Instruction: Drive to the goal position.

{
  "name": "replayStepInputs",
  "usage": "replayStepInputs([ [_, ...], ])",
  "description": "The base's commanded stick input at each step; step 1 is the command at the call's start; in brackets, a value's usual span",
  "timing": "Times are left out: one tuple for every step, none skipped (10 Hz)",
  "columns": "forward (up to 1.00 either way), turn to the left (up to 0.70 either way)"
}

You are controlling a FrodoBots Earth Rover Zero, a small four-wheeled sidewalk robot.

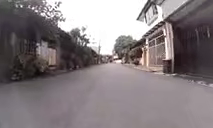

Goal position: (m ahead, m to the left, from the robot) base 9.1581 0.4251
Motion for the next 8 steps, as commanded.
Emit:
replayStepInputs([
  [0.70, 0.01],
  [0.70, 0.01],
  [0.70, 0.01],
  [0.70, 0.01],
  [0.70, 0.01],
  [0.70, 0.01],
  [0.70, 0.01],
  [0.70, 0.01],
])
